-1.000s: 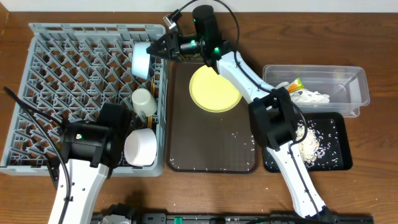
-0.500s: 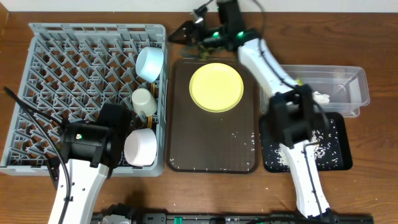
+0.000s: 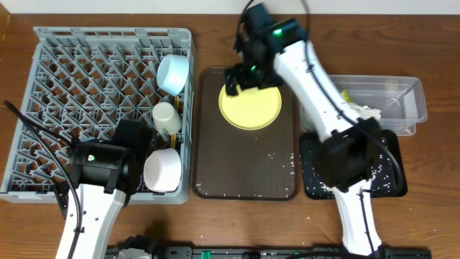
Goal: Sort waste into correct bins and load items into the dishwasher
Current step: 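Move the right gripper to the yellow plate edge and grasp it, then lift the yellow plate and stand it upright in the dish rack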
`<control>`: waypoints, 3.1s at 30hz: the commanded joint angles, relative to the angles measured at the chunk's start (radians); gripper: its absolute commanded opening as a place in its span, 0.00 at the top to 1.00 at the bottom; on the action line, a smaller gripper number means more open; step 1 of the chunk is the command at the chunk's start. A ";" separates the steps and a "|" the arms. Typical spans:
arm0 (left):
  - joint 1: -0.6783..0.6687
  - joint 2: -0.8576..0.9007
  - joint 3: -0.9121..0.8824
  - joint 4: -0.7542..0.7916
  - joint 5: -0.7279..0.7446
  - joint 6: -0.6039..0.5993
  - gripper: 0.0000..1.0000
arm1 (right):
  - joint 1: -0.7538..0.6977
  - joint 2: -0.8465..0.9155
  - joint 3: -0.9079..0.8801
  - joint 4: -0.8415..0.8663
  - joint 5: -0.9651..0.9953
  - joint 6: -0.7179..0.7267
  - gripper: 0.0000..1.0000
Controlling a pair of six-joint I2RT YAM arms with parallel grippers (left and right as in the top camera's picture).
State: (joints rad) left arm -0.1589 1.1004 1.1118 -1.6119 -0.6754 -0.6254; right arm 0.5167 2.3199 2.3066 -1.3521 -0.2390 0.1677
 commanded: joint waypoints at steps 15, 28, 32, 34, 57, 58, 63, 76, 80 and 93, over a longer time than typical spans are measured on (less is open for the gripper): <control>0.003 -0.003 0.003 -0.074 -0.004 -0.008 0.07 | 0.190 0.042 -0.264 0.156 0.254 0.069 0.25; 0.003 -0.003 0.003 -0.074 -0.004 -0.008 0.06 | 0.184 0.042 -0.519 0.421 0.261 0.071 0.99; 0.003 -0.003 0.003 -0.074 -0.004 -0.008 0.06 | 0.183 0.033 -0.472 0.370 0.257 0.071 0.99; 0.003 -0.003 0.003 -0.074 -0.004 -0.008 0.06 | 0.183 0.013 -0.395 0.294 0.257 0.071 0.99; 0.003 -0.003 0.003 -0.074 -0.004 -0.008 0.07 | 0.203 -0.227 -0.239 1.011 -0.419 0.577 0.99; 0.003 -0.003 0.003 -0.074 -0.004 -0.008 0.06 | 0.212 -0.221 -0.255 1.069 -0.413 0.612 0.99; 0.003 -0.003 0.003 -0.074 -0.004 -0.008 0.06 | 0.251 -0.191 -0.377 1.412 -0.369 0.769 0.99; 0.003 -0.003 0.003 -0.074 -0.004 -0.008 0.07 | 0.277 -0.089 -0.665 2.048 -0.308 0.941 0.99; 0.003 -0.003 0.003 -0.074 -0.004 -0.008 0.07 | 0.296 -0.040 -0.668 2.071 -0.307 0.942 0.99; 0.003 -0.003 0.003 -0.074 -0.004 -0.008 0.06 | 0.315 -0.015 -0.668 2.082 -0.220 0.943 0.97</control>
State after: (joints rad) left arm -0.1589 1.1004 1.1118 -1.6119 -0.6754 -0.6254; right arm 0.8215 2.2974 1.6402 0.7296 -0.4850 1.1000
